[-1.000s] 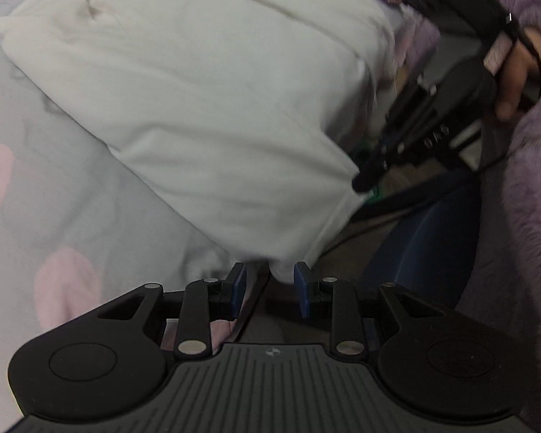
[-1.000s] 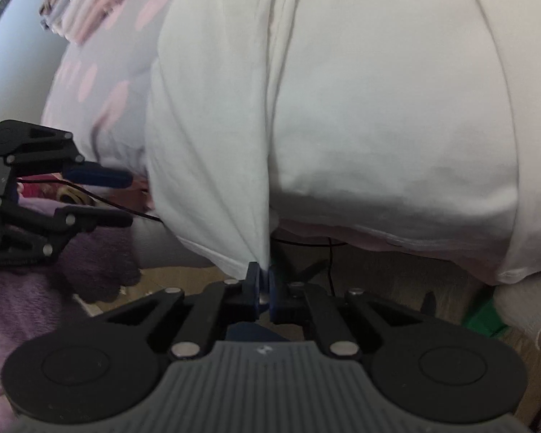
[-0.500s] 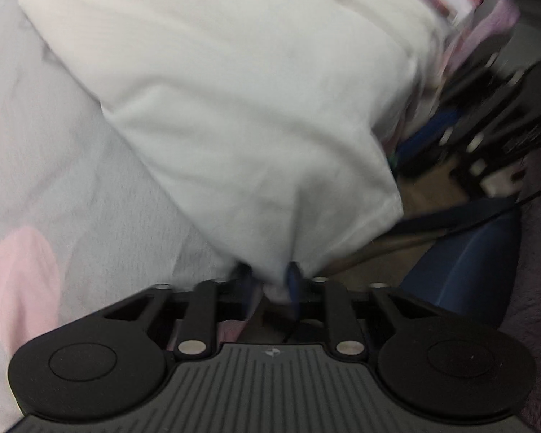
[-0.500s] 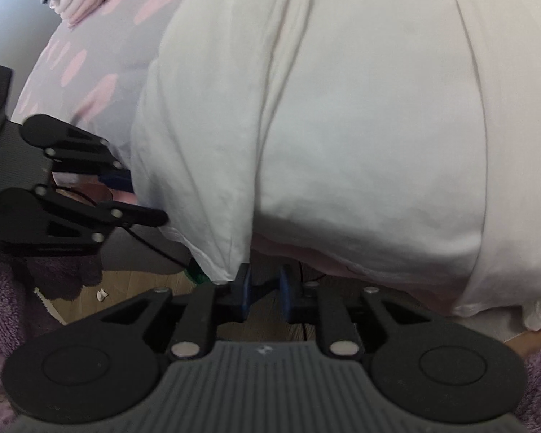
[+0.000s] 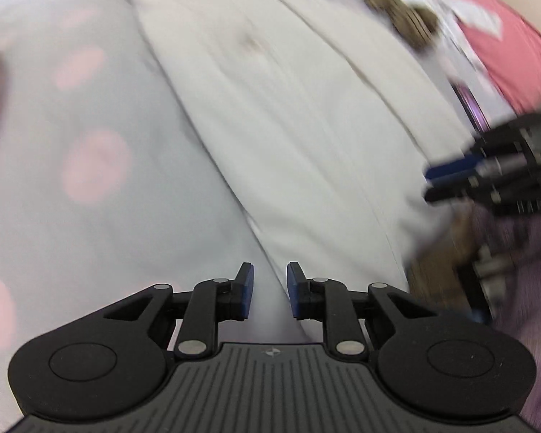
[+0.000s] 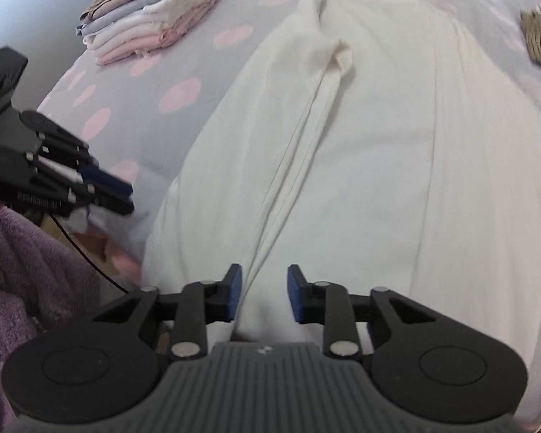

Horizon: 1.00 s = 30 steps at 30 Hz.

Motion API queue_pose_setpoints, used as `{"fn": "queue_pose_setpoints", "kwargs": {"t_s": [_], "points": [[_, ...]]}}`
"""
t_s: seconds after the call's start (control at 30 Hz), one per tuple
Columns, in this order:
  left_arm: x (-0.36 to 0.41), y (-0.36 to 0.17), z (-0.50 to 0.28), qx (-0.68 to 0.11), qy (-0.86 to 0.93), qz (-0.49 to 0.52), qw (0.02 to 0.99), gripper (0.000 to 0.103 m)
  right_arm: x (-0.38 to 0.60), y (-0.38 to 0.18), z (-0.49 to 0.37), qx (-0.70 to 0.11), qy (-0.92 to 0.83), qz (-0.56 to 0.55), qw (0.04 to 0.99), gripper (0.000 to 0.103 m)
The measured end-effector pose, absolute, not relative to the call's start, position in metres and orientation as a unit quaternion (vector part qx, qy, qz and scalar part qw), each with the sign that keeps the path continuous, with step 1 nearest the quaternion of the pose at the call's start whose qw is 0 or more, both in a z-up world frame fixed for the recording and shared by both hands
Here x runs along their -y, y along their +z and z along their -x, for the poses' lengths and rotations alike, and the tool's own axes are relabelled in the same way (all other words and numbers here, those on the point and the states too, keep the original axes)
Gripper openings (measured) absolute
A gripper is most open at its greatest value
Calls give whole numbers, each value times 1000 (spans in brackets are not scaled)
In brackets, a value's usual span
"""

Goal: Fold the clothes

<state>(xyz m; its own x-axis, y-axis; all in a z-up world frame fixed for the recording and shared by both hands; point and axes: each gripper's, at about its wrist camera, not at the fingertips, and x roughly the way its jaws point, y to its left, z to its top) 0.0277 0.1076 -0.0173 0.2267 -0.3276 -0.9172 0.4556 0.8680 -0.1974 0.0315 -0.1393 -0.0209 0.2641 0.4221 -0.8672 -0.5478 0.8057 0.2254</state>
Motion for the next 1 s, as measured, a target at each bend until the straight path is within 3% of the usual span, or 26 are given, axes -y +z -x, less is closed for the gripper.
{"fn": "queue_pose_setpoints", "kwargs": {"t_s": [0.3,0.53,1.0], "points": [[-101,4,-130,-531,-188,-17,826,18,141,-12,-113,-466,304,102,825,20],[-91,-20,-192,-525,-185,2,831,18,135,-38,-170,-412,319,38,853,24],[-89,-61,-246,-549,-188,41,813,18,119,-90,-232,-468,335,-137,806,27]]}}
